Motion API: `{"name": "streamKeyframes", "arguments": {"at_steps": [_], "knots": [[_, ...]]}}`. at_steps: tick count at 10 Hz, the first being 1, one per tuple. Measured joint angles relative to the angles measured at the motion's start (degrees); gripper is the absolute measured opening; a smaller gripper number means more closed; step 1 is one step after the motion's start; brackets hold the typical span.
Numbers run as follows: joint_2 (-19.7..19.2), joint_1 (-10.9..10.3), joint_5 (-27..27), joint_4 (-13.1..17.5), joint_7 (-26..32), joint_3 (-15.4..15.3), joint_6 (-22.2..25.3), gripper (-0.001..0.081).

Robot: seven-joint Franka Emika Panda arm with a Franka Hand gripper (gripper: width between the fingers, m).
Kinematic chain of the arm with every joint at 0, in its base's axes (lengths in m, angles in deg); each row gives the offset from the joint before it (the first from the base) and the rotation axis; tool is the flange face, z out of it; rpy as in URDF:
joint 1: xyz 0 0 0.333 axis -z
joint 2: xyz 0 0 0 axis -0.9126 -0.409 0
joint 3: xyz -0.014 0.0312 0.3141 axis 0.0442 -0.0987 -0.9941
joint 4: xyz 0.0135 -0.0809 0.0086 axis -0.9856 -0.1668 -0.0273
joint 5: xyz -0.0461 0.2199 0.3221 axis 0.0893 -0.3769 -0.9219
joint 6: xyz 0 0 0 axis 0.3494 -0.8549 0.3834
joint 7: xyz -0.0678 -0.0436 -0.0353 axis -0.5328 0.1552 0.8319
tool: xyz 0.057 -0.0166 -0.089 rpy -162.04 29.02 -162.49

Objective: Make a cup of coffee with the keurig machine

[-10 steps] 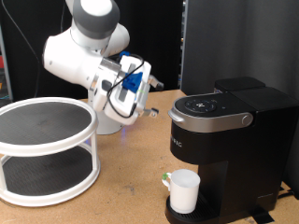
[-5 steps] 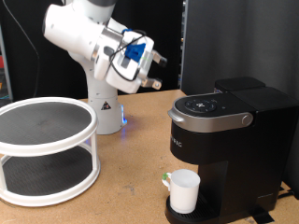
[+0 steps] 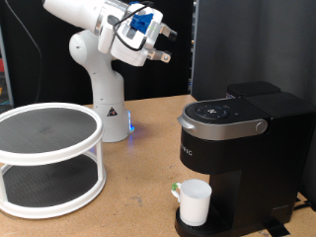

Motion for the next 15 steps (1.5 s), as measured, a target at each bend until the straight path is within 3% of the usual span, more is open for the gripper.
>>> {"name": "streamKeyframes", "arguments": {"at_steps": [1,2,6,8,9,11,13,15], "knots": [[-0.1,0.0,0.0,0.0,0.2,0.0,0.0,0.0806],[-0.3,0.0,3.3,0.1,1.5,-0.1,0.6,0.0806],[-2.6,-0.1,21.1,3.5,2.2,-4.4,5.1,0.0806],[-5.4,-0.4,24.1,6.3,2.2,-5.5,7.7,0.0806],[-5.2,-0.4,23.9,6.1,2.2,-5.4,7.7,0.0806],[-5.5,-0.5,29.0,7.0,4.1,-5.6,12.4,0.0806],[-7.0,-1.5,33.0,10.1,4.7,-6.4,17.3,0.0806],[-9.8,-3.3,33.7,14.3,4.7,-6.8,19.6,0.0806]]}}
